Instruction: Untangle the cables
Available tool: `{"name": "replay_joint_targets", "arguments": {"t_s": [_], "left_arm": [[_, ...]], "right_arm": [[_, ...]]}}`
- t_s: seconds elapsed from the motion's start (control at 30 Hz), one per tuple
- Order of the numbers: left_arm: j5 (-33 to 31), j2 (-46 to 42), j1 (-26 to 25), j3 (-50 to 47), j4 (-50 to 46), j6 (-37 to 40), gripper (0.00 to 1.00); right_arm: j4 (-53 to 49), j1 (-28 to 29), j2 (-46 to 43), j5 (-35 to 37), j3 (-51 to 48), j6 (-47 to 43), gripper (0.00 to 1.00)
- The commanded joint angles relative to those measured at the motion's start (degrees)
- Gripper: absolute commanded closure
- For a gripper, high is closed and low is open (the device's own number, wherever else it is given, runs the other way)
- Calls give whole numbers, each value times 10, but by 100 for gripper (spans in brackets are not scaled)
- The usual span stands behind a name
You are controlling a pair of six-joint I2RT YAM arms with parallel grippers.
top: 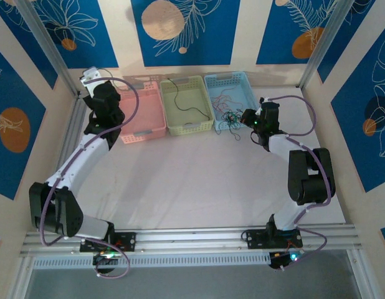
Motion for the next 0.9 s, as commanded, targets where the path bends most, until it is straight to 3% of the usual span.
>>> {"name": "replay_joint_targets", "arguments": {"t_s": [0.0,0.27,0.6,0.87], "left_arm": [[-4,40,6,23,22,13,100],[-1,172,5,76,63,33,100],[2,242,4,61,76,6,100],[122,287,2,74,-40,-15,95]], "right_arm": [[2,4,7,-8,17,2,100],[-1,3,12,-10,20,2,100],[-4,3,15,-12,24,1,100],[-4,3,19,-16,26,3,100]]}}
